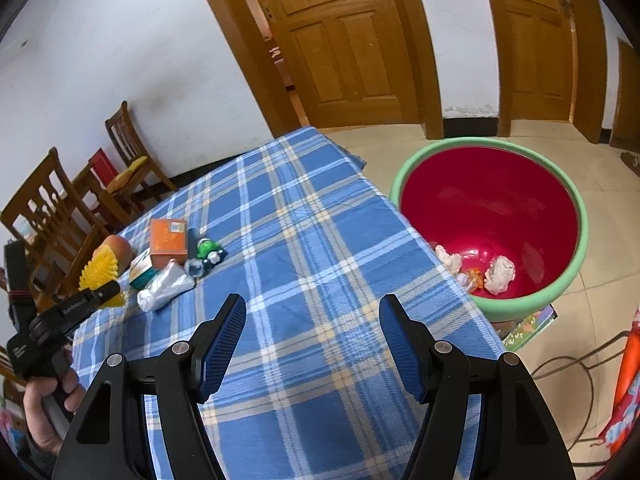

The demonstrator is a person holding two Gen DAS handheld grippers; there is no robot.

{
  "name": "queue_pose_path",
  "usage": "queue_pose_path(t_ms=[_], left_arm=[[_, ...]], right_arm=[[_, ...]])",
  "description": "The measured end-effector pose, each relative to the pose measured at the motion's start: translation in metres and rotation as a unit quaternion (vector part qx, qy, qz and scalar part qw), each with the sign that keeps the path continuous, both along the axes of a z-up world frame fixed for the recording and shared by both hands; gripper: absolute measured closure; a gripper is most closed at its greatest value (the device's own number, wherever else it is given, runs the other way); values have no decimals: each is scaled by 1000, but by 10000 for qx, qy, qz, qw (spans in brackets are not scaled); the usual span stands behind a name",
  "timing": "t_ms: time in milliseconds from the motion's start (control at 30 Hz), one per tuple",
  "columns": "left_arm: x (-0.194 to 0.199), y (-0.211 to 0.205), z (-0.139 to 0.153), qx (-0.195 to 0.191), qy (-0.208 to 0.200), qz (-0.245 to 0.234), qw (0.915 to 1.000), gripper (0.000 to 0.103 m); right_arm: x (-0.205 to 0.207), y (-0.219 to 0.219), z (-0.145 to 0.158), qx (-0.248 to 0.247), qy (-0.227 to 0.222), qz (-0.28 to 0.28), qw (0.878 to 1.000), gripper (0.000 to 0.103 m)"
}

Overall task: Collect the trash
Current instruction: 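Hold the foam net in the left tool while the right tool grasps the clear plastic bag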

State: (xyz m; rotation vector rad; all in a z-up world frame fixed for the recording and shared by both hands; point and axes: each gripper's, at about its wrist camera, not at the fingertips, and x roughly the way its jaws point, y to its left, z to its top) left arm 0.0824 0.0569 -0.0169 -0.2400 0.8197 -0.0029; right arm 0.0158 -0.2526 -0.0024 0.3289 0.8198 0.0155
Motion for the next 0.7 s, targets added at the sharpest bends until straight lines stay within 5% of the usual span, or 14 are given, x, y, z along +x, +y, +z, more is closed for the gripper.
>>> queue_pose_path(t_ms=[700], left_arm=[[-33,35,18,-179,-307,148,9993,84]], right_arm=[[36,83,-1,98,-106,818,9965,33]])
